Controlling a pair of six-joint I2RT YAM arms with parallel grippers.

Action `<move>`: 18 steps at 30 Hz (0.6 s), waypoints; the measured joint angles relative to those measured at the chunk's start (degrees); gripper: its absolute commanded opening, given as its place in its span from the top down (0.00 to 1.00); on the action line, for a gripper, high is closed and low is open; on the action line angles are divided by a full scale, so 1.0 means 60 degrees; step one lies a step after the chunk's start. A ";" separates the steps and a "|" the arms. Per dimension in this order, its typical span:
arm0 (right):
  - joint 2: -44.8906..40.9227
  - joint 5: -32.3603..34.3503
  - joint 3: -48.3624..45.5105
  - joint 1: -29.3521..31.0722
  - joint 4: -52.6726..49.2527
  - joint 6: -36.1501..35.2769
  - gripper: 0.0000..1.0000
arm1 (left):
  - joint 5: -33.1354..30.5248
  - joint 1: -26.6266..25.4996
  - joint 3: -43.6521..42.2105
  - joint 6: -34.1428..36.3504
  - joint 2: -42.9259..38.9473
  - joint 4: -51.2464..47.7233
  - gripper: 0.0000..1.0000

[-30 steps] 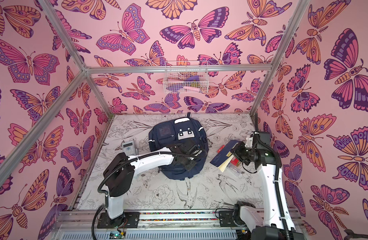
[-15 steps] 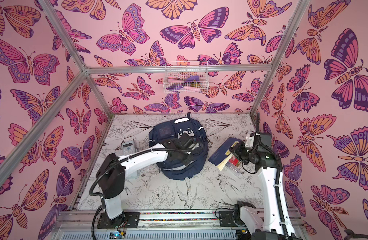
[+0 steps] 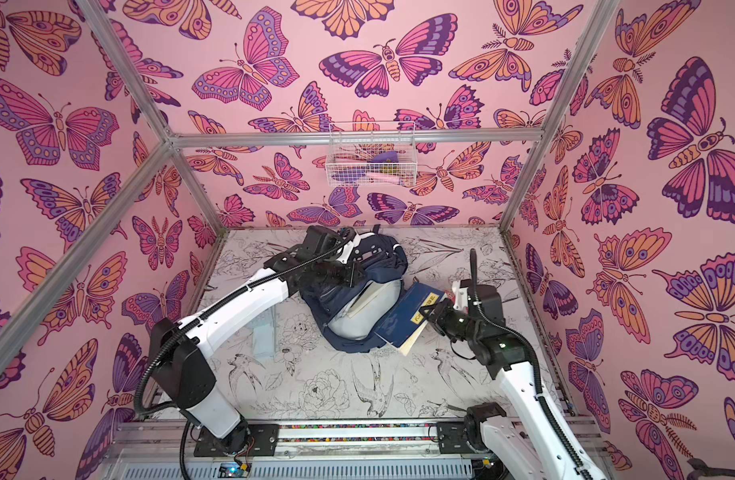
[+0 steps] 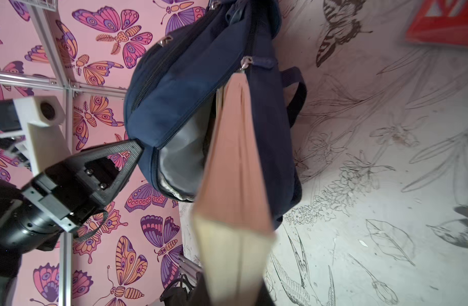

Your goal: Pack the student bag

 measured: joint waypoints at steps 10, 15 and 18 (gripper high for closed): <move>0.1574 0.1002 -0.0266 0.1840 0.2820 0.0780 1.00 | 0.0455 0.0047 -0.0004 -0.0175 0.0069 0.0033 1.00; 0.2787 0.1351 -0.0423 0.1978 0.4280 0.0922 1.00 | 0.0568 0.0055 -0.0004 -0.0226 0.0069 0.0040 1.00; 0.3701 0.1359 -0.0495 0.2007 0.5406 0.1147 1.00 | 0.0612 0.0055 -0.0004 -0.0240 0.0069 0.0062 1.00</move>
